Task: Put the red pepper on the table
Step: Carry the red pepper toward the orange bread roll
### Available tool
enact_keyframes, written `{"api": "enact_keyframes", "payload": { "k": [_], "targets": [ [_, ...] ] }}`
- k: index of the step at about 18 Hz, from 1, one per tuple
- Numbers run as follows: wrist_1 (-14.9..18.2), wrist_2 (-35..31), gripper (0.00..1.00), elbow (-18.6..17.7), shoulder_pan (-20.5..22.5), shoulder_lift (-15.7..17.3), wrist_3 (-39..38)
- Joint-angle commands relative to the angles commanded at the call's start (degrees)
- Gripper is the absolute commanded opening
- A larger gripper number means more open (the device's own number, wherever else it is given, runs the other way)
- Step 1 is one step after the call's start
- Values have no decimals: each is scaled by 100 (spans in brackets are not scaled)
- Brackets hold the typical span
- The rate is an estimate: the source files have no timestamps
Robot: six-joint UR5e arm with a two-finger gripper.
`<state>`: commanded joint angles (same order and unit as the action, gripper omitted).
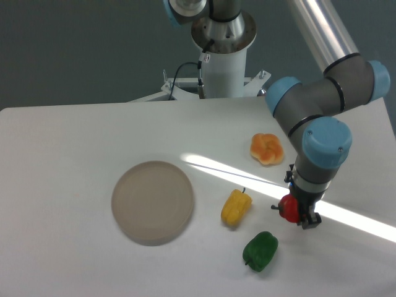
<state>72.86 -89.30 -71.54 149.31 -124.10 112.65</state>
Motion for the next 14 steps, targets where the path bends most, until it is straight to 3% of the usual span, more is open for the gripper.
{"api": "enact_keyframes", "payload": {
  "k": [6,14],
  "targets": [
    [0,-9,68,-53,590,-9,986],
    [-88,-9,66,-483,740,9,1856]
  ]
}}
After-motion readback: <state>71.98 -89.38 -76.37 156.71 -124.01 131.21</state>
